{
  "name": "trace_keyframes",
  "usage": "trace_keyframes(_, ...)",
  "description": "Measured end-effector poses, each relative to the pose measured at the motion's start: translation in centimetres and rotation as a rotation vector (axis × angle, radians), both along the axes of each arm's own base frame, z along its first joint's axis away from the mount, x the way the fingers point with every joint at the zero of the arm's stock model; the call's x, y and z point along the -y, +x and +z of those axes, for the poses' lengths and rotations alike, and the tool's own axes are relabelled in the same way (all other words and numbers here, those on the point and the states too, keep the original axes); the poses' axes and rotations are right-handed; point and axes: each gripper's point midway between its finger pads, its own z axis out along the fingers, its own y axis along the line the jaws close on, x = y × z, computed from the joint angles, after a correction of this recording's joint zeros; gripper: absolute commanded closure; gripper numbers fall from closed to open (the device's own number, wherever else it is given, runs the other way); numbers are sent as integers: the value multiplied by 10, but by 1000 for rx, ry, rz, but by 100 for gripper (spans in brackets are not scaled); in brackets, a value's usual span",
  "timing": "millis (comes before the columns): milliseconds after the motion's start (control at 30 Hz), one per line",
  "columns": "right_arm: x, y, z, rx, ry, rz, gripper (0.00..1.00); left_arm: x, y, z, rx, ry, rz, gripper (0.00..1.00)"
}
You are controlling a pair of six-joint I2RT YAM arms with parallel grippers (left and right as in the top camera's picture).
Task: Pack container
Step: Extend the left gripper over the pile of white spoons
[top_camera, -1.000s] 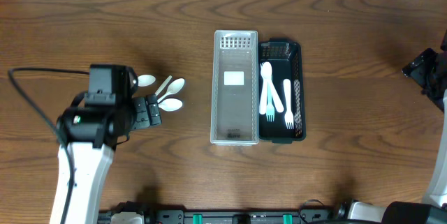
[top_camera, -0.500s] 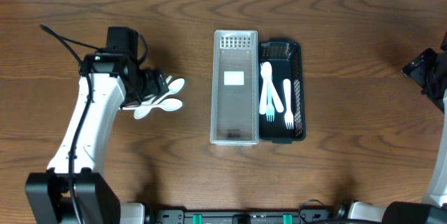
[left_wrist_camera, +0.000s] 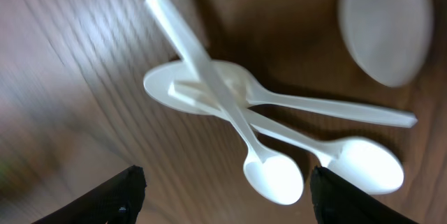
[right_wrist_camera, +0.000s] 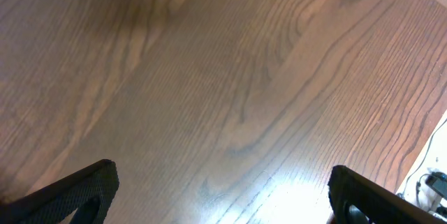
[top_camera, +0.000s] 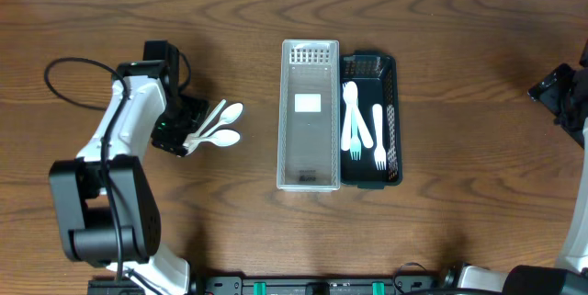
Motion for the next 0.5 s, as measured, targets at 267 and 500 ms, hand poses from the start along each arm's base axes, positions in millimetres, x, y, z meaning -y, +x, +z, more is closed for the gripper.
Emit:
trace_keyframes(267,0,0,0,0,0,0,1,5,7,-11,-17,-32,198,38)
trace_keyframes(500,0,0,0,0,0,0,1,7,8,-12,-21,-41,250,43)
